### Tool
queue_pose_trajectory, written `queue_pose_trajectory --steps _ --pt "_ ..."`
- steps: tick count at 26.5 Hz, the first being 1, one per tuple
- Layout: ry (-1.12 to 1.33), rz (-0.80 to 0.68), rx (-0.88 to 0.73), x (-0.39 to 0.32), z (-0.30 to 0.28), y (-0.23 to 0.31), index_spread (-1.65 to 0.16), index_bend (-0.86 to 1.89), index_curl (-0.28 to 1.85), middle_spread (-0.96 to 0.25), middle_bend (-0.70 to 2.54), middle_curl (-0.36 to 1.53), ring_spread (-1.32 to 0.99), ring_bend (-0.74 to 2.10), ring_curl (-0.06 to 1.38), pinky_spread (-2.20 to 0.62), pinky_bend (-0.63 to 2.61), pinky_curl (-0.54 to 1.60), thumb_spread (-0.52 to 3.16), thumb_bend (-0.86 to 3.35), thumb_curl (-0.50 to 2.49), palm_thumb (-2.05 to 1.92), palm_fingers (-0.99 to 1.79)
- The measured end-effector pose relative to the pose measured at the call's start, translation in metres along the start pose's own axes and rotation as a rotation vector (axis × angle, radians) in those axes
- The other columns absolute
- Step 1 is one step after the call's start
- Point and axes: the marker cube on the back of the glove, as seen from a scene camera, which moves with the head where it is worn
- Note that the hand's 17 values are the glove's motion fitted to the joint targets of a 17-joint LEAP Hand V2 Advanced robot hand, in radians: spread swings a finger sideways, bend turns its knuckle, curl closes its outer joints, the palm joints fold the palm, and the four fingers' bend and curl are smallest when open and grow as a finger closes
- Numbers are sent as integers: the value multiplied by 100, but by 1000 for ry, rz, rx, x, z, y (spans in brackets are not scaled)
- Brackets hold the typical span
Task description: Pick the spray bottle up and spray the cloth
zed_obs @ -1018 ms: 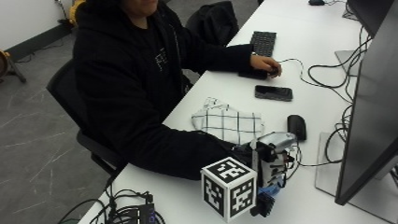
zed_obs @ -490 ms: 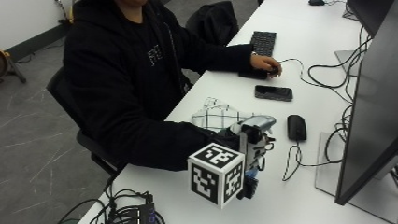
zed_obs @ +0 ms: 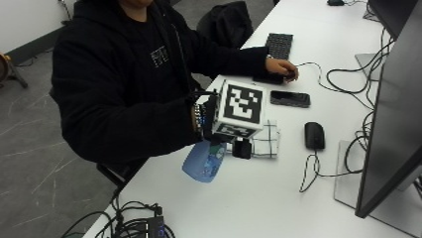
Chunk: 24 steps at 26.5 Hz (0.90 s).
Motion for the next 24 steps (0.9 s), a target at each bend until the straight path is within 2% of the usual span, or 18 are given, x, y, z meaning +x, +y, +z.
queue_pose_trajectory --steps 4,9,12,19,24 --pt "225 41 -191 -14 21 6 -27 45 54 -20 70 56 -22 78 50 -30 48 44 17 -3 75 93 139" --pt "408 114 -274 -30 41 -18 -27 43 54 -20 70 56 -22 78 50 -30 49 43 18 -3 76 93 138" --pt "503 103 -374 -31 65 -1 -27 42 54 -20 69 56 -22 77 50 -30 49 43 19 -3 76 94 138" --pt "605 97 -506 -31 111 3 -28 40 55 -20 68 55 -22 77 50 -30 47 43 20 -3 78 94 137" --pt "623 110 -519 -32 121 -10 -28 39 55 -21 68 55 -22 76 49 -30 47 43 20 -3 78 94 138"
